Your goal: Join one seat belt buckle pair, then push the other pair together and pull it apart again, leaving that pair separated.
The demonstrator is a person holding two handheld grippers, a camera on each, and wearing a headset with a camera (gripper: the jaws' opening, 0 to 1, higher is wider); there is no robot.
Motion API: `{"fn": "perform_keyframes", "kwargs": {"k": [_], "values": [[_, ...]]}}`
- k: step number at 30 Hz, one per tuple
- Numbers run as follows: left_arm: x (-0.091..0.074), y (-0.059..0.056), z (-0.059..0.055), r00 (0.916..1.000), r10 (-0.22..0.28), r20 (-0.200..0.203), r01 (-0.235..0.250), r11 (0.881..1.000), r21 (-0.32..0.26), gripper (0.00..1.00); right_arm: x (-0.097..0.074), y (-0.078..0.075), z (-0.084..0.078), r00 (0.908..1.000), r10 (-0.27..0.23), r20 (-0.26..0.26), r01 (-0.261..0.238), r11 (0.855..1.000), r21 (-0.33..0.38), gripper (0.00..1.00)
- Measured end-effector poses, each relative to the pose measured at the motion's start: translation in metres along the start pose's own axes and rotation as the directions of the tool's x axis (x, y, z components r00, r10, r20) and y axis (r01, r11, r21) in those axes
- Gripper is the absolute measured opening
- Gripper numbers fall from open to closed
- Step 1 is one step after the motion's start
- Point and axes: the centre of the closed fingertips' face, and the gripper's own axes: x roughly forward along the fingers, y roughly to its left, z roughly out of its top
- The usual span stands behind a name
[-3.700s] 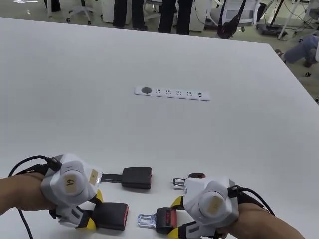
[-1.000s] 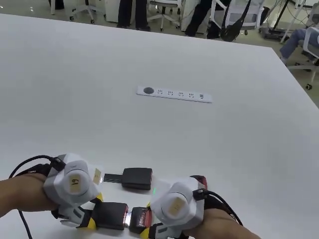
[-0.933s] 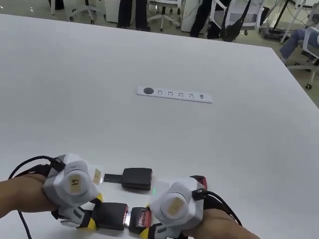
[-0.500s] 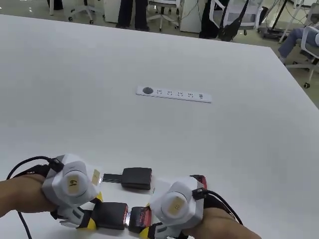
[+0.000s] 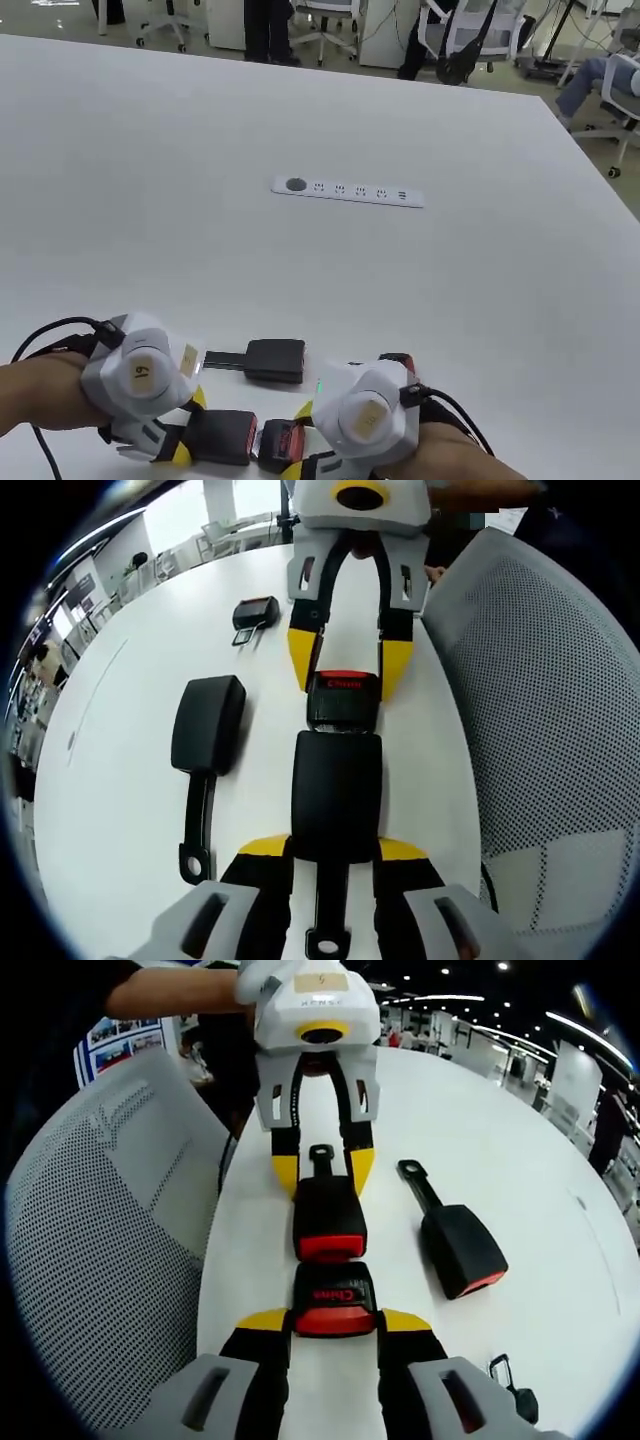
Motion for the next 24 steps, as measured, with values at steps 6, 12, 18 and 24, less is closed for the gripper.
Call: {"fn": "perform_keyframes", "kwargs": {"k": [6, 12, 18, 24], "values": [[0.0, -0.001, 0.001, 0.9999, 0.011, -0.011, -0.011, 1.0, 0.003, 0.32, 0.003, -0.002, 0.0, 0.9998, -0.018, 0.001, 0.018, 0.999, -0.048, 0.31], [-0.001, -0.001, 0.001, 0.9993, 0.037, -0.006, -0.037, 0.999, -0.003, 0.34, 0.001, 0.0, 0.002, 0.9994, -0.032, 0.007, 0.033, 0.997, -0.068, 0.34], [-0.01, -0.001, 0.011, 0.9982, 0.053, 0.028, -0.053, 0.998, -0.025, 0.37, -0.008, -0.003, -0.001, 0.9994, -0.033, 0.006, 0.033, 0.997, -0.07, 0.39], [-0.023, 0.007, 0.016, 0.9964, 0.07, 0.047, -0.068, 0.997, -0.036, 0.41, -0.025, -0.005, -0.002, 0.9991, -0.042, 0.004, 0.042, 0.997, -0.067, 0.43]]}}
